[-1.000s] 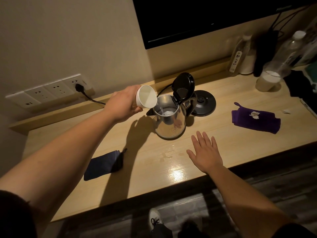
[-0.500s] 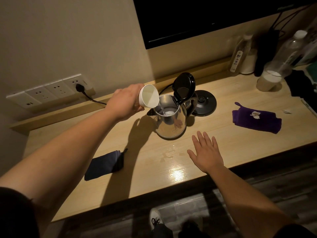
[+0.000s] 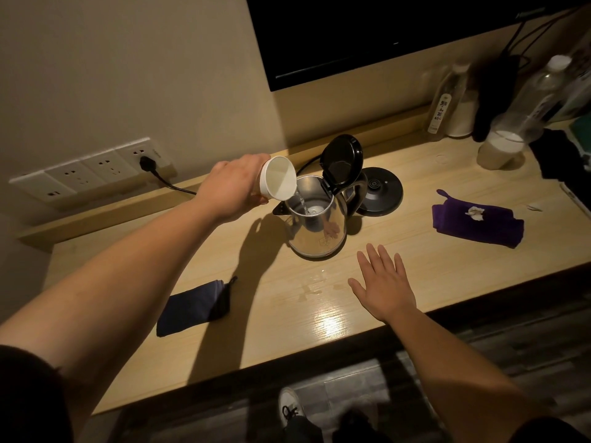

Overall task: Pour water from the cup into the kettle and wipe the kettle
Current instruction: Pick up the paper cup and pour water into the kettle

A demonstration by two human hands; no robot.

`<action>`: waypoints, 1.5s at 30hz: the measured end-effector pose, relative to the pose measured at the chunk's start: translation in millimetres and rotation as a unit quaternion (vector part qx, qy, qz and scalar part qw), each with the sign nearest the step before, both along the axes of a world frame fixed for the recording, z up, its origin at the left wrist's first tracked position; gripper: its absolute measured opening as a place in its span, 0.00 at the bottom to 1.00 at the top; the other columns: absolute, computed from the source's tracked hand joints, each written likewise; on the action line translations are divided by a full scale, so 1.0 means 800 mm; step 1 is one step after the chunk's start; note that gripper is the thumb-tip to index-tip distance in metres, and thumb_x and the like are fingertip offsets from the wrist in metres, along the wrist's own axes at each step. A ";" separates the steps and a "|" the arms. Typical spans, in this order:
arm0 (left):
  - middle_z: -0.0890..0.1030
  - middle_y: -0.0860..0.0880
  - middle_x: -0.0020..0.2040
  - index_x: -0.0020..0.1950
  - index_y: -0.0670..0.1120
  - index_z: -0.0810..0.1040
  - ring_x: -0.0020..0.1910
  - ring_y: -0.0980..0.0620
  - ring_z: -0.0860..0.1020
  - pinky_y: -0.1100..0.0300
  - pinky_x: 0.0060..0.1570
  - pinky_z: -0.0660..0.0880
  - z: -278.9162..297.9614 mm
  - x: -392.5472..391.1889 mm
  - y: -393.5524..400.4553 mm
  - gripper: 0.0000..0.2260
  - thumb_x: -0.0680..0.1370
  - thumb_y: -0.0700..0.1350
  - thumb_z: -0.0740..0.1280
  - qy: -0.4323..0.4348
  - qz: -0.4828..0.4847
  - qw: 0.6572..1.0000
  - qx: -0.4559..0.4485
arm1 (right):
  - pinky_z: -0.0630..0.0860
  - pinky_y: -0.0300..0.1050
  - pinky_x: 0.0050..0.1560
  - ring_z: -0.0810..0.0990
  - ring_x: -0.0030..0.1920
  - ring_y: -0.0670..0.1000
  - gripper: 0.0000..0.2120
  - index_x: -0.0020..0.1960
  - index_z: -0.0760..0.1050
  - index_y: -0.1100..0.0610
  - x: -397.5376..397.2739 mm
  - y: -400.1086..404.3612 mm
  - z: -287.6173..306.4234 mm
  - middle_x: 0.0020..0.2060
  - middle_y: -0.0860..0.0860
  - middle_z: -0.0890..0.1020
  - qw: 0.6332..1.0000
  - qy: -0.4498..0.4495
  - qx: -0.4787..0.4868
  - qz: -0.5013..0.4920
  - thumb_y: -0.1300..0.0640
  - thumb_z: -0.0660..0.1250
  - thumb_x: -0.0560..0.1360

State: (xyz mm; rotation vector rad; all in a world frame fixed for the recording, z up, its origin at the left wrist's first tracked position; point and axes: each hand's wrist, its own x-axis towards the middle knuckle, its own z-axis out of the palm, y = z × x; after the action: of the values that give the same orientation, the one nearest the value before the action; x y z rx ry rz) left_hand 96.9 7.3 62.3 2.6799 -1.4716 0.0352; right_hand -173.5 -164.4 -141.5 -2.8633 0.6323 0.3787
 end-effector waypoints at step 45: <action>0.75 0.45 0.65 0.71 0.48 0.66 0.63 0.42 0.73 0.47 0.61 0.65 0.023 -0.007 -0.012 0.31 0.72 0.49 0.75 -0.048 -0.055 0.997 0.027 | 0.39 0.60 0.77 0.37 0.79 0.56 0.41 0.81 0.41 0.51 0.001 0.000 -0.001 0.81 0.53 0.42 1.000 0.004 0.001 -0.001 0.33 0.27 0.73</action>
State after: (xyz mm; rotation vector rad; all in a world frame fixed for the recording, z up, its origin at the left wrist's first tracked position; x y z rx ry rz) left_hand 91.4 -2.2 81.0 2.6692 -1.6709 0.1210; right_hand -172.7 -164.4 -142.3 -2.8595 0.6358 0.3921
